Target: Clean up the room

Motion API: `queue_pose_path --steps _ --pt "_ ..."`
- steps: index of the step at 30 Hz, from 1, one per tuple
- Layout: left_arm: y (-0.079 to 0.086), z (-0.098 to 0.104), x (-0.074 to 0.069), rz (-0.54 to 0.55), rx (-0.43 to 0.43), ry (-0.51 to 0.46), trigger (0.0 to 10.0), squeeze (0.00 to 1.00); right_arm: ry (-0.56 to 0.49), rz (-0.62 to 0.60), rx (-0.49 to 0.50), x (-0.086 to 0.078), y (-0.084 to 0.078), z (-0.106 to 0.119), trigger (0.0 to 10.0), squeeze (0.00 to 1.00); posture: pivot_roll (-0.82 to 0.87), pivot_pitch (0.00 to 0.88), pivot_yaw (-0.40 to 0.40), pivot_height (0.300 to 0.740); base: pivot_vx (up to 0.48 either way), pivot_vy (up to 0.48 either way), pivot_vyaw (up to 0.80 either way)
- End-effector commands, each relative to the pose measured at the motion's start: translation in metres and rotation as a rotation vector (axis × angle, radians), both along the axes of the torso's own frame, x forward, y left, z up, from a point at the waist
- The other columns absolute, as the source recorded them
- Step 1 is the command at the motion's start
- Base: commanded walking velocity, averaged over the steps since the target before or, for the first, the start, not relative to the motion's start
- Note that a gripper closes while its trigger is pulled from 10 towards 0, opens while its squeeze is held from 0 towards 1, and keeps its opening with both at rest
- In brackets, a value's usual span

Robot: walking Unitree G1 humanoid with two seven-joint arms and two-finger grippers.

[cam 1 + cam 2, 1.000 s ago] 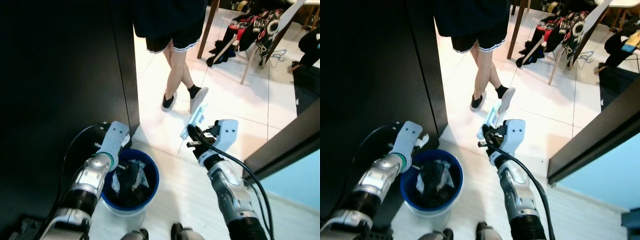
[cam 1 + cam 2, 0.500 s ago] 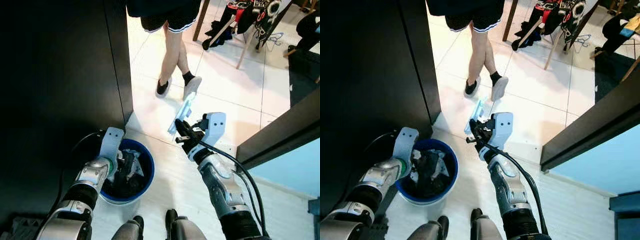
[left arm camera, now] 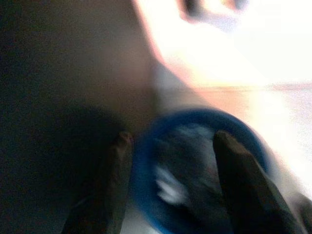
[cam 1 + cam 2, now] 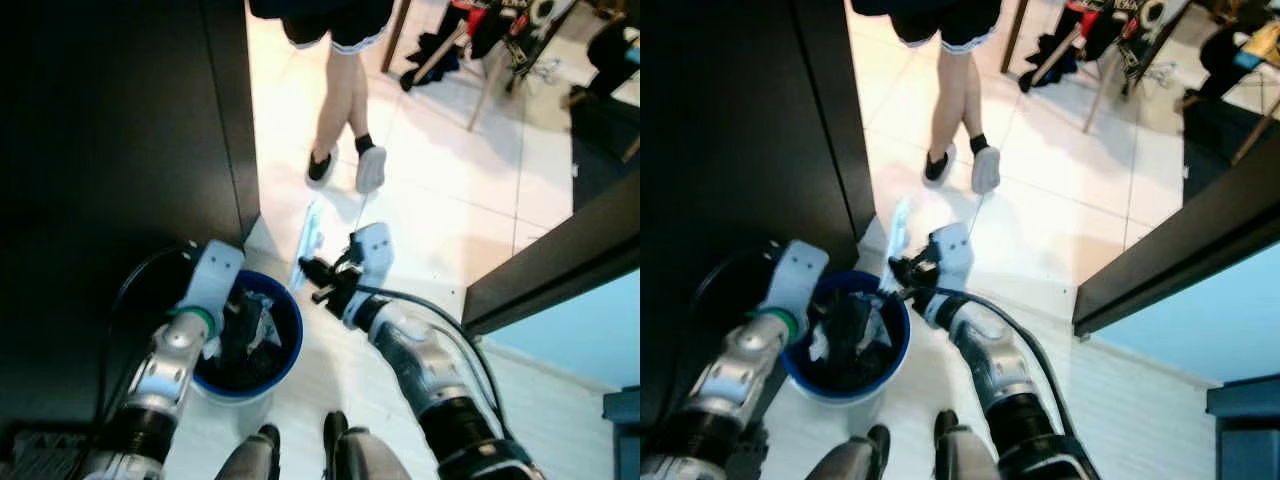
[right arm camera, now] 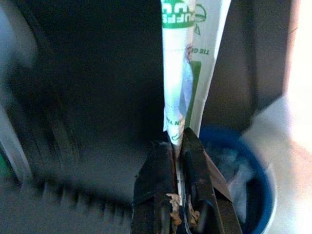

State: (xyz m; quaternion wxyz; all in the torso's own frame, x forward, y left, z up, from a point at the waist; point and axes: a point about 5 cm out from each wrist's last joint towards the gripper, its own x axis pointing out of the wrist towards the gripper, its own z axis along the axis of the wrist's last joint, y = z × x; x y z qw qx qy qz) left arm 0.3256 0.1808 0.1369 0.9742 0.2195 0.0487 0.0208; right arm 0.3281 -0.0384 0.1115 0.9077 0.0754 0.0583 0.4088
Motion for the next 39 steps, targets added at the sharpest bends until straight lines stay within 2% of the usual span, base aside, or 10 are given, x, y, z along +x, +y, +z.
queue_pose_path --steps 1,12,13,14,15,21,22,32,37,39 --pt "0.007 0.004 -0.005 0.046 0.031 -0.024 10.0 0.00 0.051 0.026 -0.039 -0.007 0.001 -0.018 10.0 0.00 0.17 0.374 -0.012 0.720 0.000 0.000 0.00" --pt "0.005 0.054 -0.095 -0.135 0.091 -0.095 10.0 0.00 0.177 0.045 -0.111 -0.014 0.028 -0.046 10.0 0.00 0.30 0.386 -0.004 0.720 0.000 0.000 0.00" --pt "0.003 0.057 -0.100 -0.154 0.079 -0.102 10.0 0.00 0.175 0.046 -0.114 -0.015 0.031 -0.047 10.0 0.62 0.30 0.386 -0.004 0.720 0.000 0.000 0.00" --pt "0.003 0.057 -0.100 -0.154 0.079 -0.102 10.0 0.00 0.175 0.046 -0.114 -0.015 0.031 -0.047 10.0 0.62 0.30 0.386 -0.004 0.720 0.000 0.000 0.00" --pt "0.001 0.059 -0.101 -0.152 0.073 -0.110 10.0 0.00 0.159 0.025 -0.092 -0.012 0.033 -0.044 10.0 1.00 0.33 0.380 -0.003 0.720 0.000 0.000 0.00" --pt "-0.002 0.061 -0.100 -0.143 0.070 -0.111 10.0 0.00 0.048 -0.078 -0.074 0.001 0.032 -0.026 10.0 1.00 0.33 0.377 0.000 0.720 0.000 0.000 0.00" --pt "-0.005 0.061 -0.099 -0.152 0.063 -0.107 10.0 0.00 0.001 -0.119 -0.079 0.008 0.027 -0.019 10.0 0.00 0.31 0.365 0.005 0.720 0.000 0.000 0.00" --pt "-0.021 0.062 -0.091 -0.230 0.033 -0.098 10.0 0.00 -0.044 -0.210 -0.025 0.016 -0.010 -0.014 10.0 0.00 0.27 0.340 0.004 0.720 0.000 0.000 0.00" --pt "-0.032 0.035 -0.061 -0.226 -0.138 -0.018 10.0 0.00 -0.182 -0.659 0.049 -0.008 -0.097 -0.014 10.0 0.00 0.10 0.229 0.029 0.720 0.000 0.000 0.00" --pt "-0.032 0.031 -0.057 -0.224 -0.158 -0.008 10.0 0.00 -0.198 -0.710 0.034 -0.016 -0.106 -0.015 10.0 0.00 0.08 0.221 0.035 0.720 0.000 0.000 0.00"
